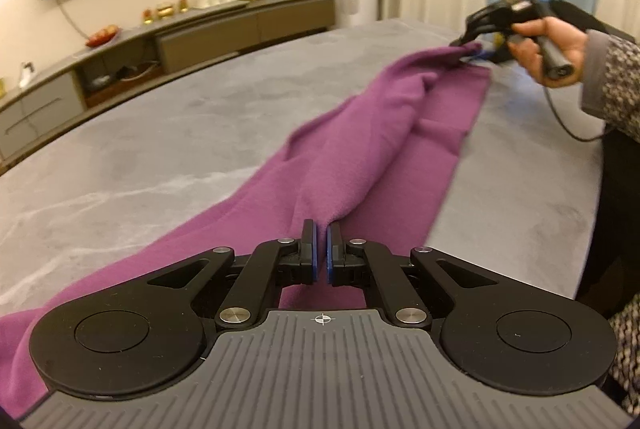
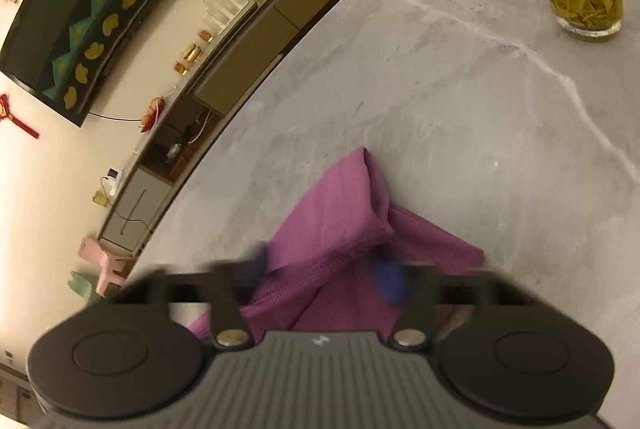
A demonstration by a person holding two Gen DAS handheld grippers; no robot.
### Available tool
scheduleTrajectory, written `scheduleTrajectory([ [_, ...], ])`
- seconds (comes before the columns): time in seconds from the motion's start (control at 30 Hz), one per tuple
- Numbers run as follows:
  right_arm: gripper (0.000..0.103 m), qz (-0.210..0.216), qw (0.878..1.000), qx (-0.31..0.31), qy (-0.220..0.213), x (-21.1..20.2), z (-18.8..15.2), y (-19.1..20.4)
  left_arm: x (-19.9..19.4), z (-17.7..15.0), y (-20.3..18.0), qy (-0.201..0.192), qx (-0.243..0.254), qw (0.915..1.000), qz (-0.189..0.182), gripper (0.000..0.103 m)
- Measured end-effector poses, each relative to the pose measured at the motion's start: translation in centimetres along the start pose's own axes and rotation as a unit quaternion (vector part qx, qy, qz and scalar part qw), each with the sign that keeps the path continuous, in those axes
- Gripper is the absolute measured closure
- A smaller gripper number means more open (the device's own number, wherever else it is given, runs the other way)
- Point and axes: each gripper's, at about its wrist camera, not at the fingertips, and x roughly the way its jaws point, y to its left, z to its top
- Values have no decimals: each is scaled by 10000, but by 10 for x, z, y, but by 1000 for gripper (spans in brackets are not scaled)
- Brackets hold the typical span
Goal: Fold clothes
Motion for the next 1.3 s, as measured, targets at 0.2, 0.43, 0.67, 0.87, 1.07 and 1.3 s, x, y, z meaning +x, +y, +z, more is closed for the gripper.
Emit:
scheduleTrajectory([
  [0.2,99,928,9840,-1144,-997,-89,14,68,-56,19,47,-888,-709,9935,-102,103],
  [0.43,99,222,9860,-1467,-755,-119,-10,42,-46,-28,44,85,-603,9961,-633,103],
  [0.67,99,-196,9944,-825,-638,-94,-14,0,-56,-57,47,108,-636,9971,412,80],
  [0.87,99,539,9905,-975,-807,-102,1,53,-48,-69,25,87,-48,9959,902,34],
  [1.07,99,1995,9594,-1657,-1113,-153,0,156,-48,-80,42,143,-661,9948,760,77],
  [1.3,99,2412,9221,-1995,-2276,-240,27,202,-140,-130,80,-374,-1823,9708,1515,47],
])
